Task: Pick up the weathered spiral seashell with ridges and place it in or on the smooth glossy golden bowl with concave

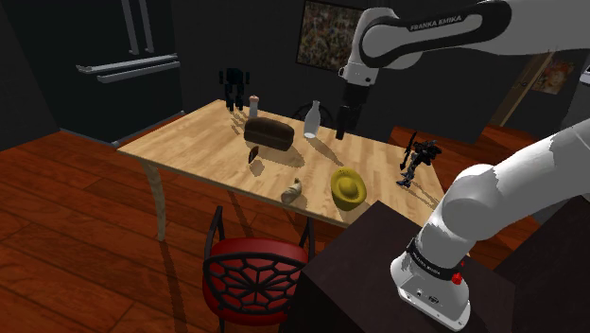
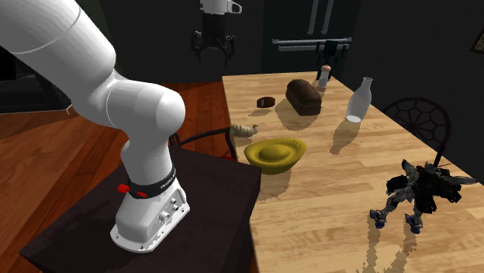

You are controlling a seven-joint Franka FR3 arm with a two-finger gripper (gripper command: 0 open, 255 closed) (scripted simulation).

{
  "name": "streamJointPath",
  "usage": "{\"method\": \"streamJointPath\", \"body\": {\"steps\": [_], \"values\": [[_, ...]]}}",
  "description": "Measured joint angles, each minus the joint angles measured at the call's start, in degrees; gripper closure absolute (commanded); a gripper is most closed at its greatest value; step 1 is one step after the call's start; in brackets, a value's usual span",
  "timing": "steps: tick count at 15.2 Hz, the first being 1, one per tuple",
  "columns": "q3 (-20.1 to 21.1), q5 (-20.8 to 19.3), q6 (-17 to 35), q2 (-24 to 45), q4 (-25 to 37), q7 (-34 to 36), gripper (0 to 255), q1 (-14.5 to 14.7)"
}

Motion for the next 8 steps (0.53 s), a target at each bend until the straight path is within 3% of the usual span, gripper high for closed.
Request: {"method": "streamJointPath", "body": {"steps": [8], "values": [[-2.22, -1.65, 14.12, 16.17, 2.39, -5.72, 0, -0.37]]}}
